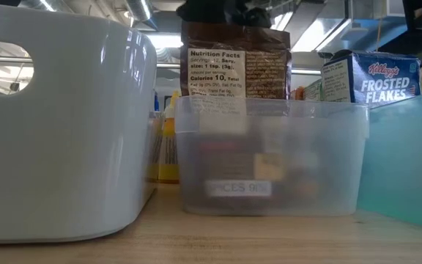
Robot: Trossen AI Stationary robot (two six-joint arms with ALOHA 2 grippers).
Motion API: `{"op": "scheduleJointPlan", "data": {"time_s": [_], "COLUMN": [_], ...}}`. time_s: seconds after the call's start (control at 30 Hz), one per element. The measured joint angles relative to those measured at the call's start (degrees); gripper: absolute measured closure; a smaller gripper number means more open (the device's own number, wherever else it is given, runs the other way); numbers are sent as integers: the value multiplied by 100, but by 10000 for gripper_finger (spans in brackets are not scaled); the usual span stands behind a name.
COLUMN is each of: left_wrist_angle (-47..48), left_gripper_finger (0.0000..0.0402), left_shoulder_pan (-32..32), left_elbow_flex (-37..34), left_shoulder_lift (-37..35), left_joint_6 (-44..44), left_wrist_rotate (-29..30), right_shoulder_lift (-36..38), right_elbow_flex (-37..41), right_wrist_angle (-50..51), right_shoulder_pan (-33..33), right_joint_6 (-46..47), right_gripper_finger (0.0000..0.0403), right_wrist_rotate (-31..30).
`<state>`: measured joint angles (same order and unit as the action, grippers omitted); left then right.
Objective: Pick & Place Kitchen Items
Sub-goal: Put the blue food coloring bottle into the gray bin
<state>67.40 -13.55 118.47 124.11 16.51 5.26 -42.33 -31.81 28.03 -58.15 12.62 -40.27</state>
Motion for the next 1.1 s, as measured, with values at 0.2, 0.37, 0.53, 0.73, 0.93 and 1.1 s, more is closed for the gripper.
{"op": "scheduleJointPlan", "data": {"time_s": [0.2, 0.37, 0.53, 0.73, 0.93, 1.1], "left_wrist_angle": [947, 2347, 2287, 2260, 2244, 2267], "left_gripper_finger": [193, 193, 193, 194, 195, 195], "left_shoulder_pan": [-51, -239, -526, -744, -589, -143], "left_elbow_flex": [447, 1057, 1102, 1006, 943, 272], "left_shoulder_lift": [0, -3, -339, -553, -683, -1243], "left_joint_6": [-92, -424, -1143, -1960, -1441, -994], "left_wrist_rotate": [58, 336, 421, 946, 705, 683], "right_shoulder_lift": [0, 0, 0, -4, -4, -5], "right_elbow_flex": [-1, -1, -1, -1, -1, -1], "right_wrist_angle": [0, 2, 0, -7, -7, 0], "right_shoulder_pan": [-1, -2, -2, -1, 0, 0], "right_joint_6": [0, 0, 0, -23, 87, 193], "right_gripper_finger": [128, 128, 128, 128, 128, 128], "right_wrist_rotate": [2, 17, 11, -7, -7, 27]}}
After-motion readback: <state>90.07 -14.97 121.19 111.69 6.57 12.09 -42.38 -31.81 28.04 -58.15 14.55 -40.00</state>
